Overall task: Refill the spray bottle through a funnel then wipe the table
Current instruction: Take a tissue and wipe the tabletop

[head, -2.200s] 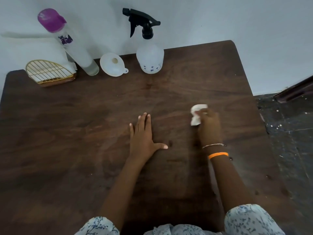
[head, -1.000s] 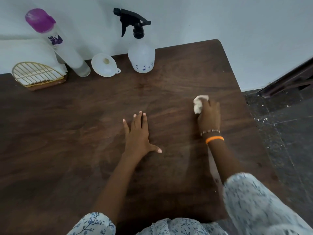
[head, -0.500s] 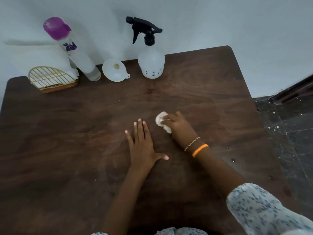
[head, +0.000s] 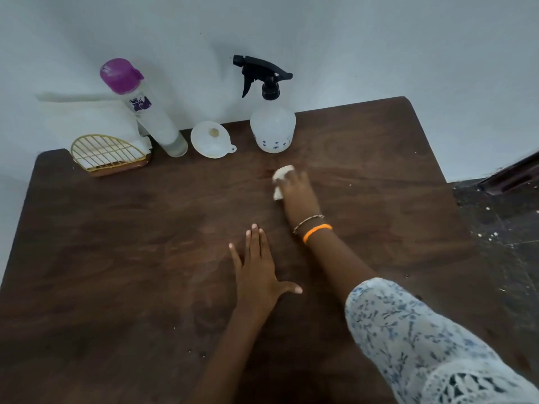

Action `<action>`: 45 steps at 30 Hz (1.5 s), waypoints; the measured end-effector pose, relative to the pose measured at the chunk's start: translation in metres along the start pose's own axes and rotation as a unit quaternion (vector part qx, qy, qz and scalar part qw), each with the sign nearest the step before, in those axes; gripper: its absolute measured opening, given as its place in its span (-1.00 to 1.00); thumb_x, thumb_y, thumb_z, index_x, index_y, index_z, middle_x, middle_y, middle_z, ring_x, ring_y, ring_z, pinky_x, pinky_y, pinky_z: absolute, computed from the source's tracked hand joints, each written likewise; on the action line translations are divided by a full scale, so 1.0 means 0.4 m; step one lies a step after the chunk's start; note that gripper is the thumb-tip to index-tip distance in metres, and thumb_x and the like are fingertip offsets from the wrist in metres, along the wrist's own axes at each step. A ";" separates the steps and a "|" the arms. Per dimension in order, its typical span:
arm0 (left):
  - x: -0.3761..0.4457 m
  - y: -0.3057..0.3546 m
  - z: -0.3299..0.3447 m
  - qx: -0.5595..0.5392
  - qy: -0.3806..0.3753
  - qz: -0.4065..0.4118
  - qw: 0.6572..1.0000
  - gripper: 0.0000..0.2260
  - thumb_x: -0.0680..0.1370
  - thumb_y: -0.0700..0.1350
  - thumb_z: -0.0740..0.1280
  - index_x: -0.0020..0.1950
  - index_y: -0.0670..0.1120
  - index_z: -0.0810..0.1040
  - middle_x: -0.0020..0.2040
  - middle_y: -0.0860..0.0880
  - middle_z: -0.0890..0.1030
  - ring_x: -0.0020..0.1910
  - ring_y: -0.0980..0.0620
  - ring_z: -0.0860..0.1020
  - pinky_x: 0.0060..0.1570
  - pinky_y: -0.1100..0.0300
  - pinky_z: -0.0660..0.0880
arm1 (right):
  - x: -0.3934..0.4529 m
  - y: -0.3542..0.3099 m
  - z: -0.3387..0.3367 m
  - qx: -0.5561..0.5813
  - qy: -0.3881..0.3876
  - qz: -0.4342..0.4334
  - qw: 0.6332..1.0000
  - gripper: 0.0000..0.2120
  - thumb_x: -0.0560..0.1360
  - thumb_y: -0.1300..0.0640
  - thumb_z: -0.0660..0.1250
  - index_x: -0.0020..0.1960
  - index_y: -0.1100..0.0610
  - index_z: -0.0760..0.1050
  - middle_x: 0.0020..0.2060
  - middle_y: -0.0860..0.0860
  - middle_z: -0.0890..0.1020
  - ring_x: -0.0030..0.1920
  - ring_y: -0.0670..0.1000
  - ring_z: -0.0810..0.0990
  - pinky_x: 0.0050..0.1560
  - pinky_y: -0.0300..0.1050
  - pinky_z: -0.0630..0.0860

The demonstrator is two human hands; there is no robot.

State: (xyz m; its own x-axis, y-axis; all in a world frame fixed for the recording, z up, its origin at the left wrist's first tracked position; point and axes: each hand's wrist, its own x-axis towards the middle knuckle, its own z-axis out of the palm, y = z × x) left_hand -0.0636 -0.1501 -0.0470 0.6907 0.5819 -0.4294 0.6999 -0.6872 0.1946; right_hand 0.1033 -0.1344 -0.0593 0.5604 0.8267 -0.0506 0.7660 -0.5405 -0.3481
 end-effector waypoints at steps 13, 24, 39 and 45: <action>-0.022 0.002 0.030 0.014 0.036 -0.046 0.998 0.11 0.29 0.47 0.17 0.46 -0.16 -0.37 0.51 -0.08 -0.33 0.50 -0.04 -0.29 0.37 -0.12 -0.39 | -0.126 0.244 -0.084 0.102 0.105 0.048 0.988 -0.73 0.37 0.47 0.31 0.03 0.32 0.61 0.01 0.30 0.60 0.00 0.34 0.51 0.04 0.10 0.49; -0.042 -0.011 0.031 -0.042 0.074 -0.024 0.996 0.13 0.28 0.45 0.21 0.43 -0.16 -0.41 0.50 -0.08 -0.35 0.49 -0.04 -0.32 0.36 -0.06 -0.42 | -0.212 -0.011 0.024 0.116 0.044 0.084 0.989 -0.71 0.48 0.40 0.18 0.16 0.28 0.50 0.12 0.26 0.47 0.12 0.22 0.42 0.11 0.01 0.38; -0.121 -0.022 0.081 0.001 0.013 0.036 0.999 0.20 0.18 0.54 0.13 0.39 -0.15 -0.48 0.46 -0.06 -0.44 0.42 -0.01 -0.44 0.30 -0.12 -0.48 | -0.345 0.305 -0.085 0.033 0.136 0.152 0.978 -0.69 0.38 0.42 0.30 0.06 0.22 0.63 0.03 0.26 0.59 0.01 0.33 0.47 0.06 0.00 0.34; -0.115 -0.023 0.088 0.001 0.024 0.030 0.999 0.21 0.19 0.53 0.18 0.46 -0.17 -0.37 0.45 -0.02 -0.41 0.47 0.01 -0.36 0.34 -0.12 -0.43 | -0.420 0.180 -0.034 0.055 0.199 0.223 0.953 -0.73 0.32 0.48 0.28 -0.01 0.34 0.57 0.05 0.31 0.53 0.07 0.31 0.46 0.09 0.09 0.45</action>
State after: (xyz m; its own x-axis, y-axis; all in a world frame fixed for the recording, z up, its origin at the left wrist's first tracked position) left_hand -0.1084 -0.1858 -0.0603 0.7397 0.5589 -0.3748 0.6562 -0.7225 0.2176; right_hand 0.0685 -0.3145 -0.0631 0.9138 0.3829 0.1351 0.3992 -0.7864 -0.4713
